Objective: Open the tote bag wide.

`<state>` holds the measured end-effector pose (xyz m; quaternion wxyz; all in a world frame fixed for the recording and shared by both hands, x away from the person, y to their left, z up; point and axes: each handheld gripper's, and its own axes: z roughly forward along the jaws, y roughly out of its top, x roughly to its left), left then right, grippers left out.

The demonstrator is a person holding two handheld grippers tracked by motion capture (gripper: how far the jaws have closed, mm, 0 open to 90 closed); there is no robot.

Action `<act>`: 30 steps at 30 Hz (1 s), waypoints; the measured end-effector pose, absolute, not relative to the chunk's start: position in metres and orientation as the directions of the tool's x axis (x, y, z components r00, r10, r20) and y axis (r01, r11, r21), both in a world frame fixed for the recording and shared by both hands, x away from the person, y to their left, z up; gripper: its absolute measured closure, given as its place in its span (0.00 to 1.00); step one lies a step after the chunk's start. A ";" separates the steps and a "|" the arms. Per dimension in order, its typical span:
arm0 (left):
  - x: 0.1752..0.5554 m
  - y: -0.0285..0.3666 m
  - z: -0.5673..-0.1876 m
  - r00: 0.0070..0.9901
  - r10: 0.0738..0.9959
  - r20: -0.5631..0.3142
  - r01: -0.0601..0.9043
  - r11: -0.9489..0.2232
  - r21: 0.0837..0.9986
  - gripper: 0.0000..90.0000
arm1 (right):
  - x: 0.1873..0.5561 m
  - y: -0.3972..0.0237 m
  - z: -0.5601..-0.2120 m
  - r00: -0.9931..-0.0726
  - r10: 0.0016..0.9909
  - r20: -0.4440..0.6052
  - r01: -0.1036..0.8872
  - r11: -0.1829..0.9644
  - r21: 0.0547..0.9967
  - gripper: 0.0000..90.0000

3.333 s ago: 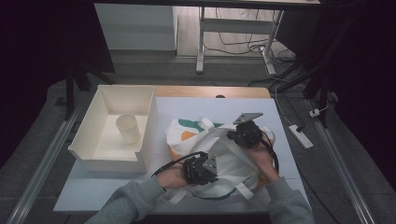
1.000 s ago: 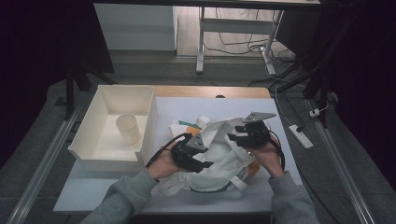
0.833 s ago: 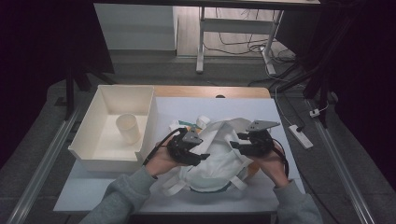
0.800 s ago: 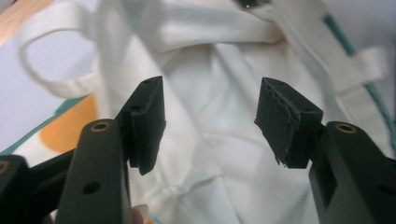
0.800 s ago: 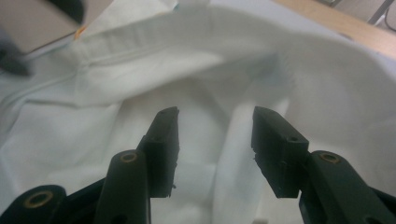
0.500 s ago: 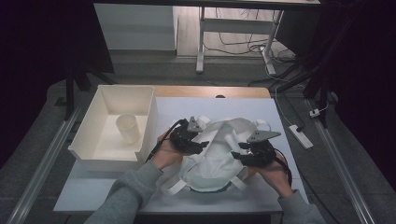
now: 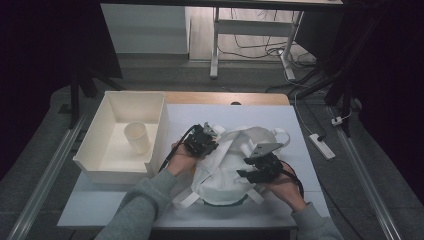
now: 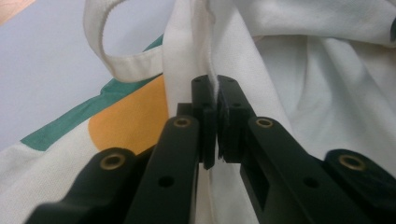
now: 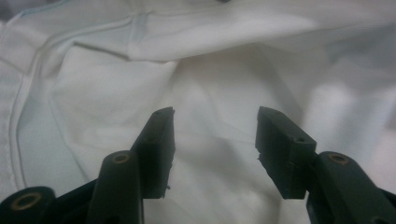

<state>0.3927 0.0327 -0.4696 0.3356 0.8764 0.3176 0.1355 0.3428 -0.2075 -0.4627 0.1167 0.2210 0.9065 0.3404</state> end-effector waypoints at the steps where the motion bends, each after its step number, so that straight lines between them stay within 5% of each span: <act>1: 0.393 0.034 -0.470 0.759 0.651 0.024 0.468 -0.571 0.674 0.96 | 0.343 -0.204 -0.464 -0.884 0.464 -0.063 0.312 0.685 0.659 0.48; 10: 0.396 0.040 -0.468 0.736 0.677 0.024 0.483 -0.550 0.681 0.96 | 0.341 -0.176 -0.480 -0.936 0.348 -0.045 0.262 0.779 0.569 0.39; 17: 0.398 0.048 -0.466 0.710 0.704 0.019 0.497 -0.520 0.694 0.97 | 0.342 -0.175 -0.495 -0.950 0.312 0.011 0.275 0.820 0.502 0.44; 20: 0.400 0.050 -0.467 0.702 0.712 0.017 0.504 -0.513 0.695 0.97 | 0.341 -0.174 -0.501 -0.957 0.291 0.013 0.264 0.846 0.464 0.54; 25: 0.402 0.053 -0.467 0.688 0.725 0.017 0.513 -0.503 0.695 0.97 | 0.335 -0.176 -0.504 -0.964 0.264 0.015 0.241 0.855 0.459 0.91; 30: 0.405 0.055 -0.469 0.676 0.737 0.011 0.528 -0.495 0.690 0.97 | 0.323 -0.182 -0.496 -0.960 0.277 -0.038 0.231 0.862 0.452 0.99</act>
